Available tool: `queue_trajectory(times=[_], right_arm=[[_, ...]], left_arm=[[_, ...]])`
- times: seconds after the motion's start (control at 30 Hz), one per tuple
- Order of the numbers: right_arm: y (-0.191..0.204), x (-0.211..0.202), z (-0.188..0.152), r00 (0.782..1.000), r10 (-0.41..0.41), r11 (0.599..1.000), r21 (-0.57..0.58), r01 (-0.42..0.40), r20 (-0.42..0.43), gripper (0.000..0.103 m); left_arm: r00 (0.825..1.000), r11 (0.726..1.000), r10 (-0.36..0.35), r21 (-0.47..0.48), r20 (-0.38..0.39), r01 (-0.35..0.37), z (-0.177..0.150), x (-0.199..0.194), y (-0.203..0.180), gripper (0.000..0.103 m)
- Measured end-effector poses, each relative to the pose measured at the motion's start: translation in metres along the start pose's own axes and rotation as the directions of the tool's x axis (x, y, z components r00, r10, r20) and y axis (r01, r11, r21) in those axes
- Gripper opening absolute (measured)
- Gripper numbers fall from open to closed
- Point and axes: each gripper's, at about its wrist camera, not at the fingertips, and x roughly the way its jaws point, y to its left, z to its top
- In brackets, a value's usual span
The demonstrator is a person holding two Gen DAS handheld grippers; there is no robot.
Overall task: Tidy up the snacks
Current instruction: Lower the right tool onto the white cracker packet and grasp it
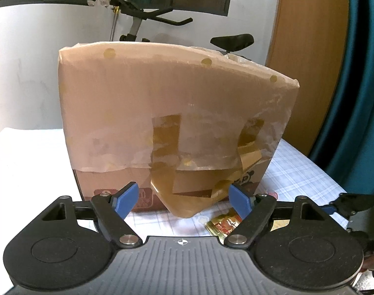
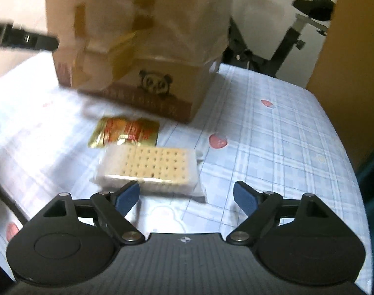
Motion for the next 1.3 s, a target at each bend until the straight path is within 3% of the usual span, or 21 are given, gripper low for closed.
queue_trajectory(times=[0.27,0.4,0.5,0.7,0.8,0.9,1.07,1.17,1.23,1.3], right_arm=[[0.027,0.026,0.016,1.000,0.007,0.986,-0.168,-0.004,0.019,0.092],[0.041,0.034,0.025,0.997,0.055,0.953,-0.302,-0.038,0.047,0.094],[0.041,0.043,0.034,0.993,0.107,0.941,-0.328,-0.087,0.044,0.094],[0.024,0.061,0.046,0.967,0.253,0.945,-0.209,-0.250,-0.014,0.088],[0.020,0.057,0.044,0.953,0.301,0.941,-0.156,-0.301,-0.022,0.074],[0.024,0.049,0.038,0.954,0.301,0.941,-0.160,-0.299,-0.014,0.063],[0.012,0.034,0.028,0.959,0.283,0.959,-0.035,-0.282,0.011,0.060],[-0.003,0.023,0.020,0.975,0.217,0.974,0.051,-0.219,0.039,0.058],[-0.012,0.018,0.014,0.985,0.162,0.981,0.099,-0.167,0.056,0.057],[-0.020,0.018,0.009,0.993,0.095,0.986,0.133,-0.103,0.064,0.056]], left_arm=[[1.000,1.000,0.002,-0.026,-0.005,-0.002,-0.007,-0.006,0.005,0.082],[1.000,0.999,0.005,-0.034,-0.013,-0.005,-0.010,-0.008,0.007,0.082],[1.000,0.999,0.003,-0.036,-0.018,-0.004,-0.011,-0.009,0.008,0.082],[1.000,0.999,0.004,-0.042,-0.019,-0.005,-0.011,-0.011,0.010,0.082],[1.000,0.999,0.005,-0.048,-0.026,-0.006,-0.012,-0.010,0.012,0.082],[1.000,0.999,0.007,-0.043,-0.030,-0.008,-0.013,-0.009,0.012,0.081],[0.999,0.999,0.000,-0.042,-0.046,-0.002,-0.016,-0.005,0.012,0.081],[0.998,0.999,-0.012,-0.034,-0.068,0.009,-0.019,0.003,0.008,0.079],[0.995,0.999,-0.045,-0.018,-0.092,0.044,-0.021,0.013,0.002,0.071],[0.990,0.997,-0.079,0.013,-0.117,0.081,-0.021,0.025,-0.007,0.069]])
